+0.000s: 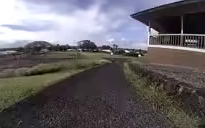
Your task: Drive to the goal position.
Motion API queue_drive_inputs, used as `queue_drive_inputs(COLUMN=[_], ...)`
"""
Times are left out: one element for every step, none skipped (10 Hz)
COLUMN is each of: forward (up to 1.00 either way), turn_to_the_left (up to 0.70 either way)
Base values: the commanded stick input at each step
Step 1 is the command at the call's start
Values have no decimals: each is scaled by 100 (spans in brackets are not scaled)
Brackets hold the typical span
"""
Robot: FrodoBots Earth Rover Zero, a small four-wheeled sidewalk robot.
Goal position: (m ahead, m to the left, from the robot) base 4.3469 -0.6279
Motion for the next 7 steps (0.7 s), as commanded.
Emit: queue_drive_inputs(forward=[50, 50, 50, 50, 50, 50, 50], turn_to_the_left=[0, 0, 0, 0, 0, 0, -22])
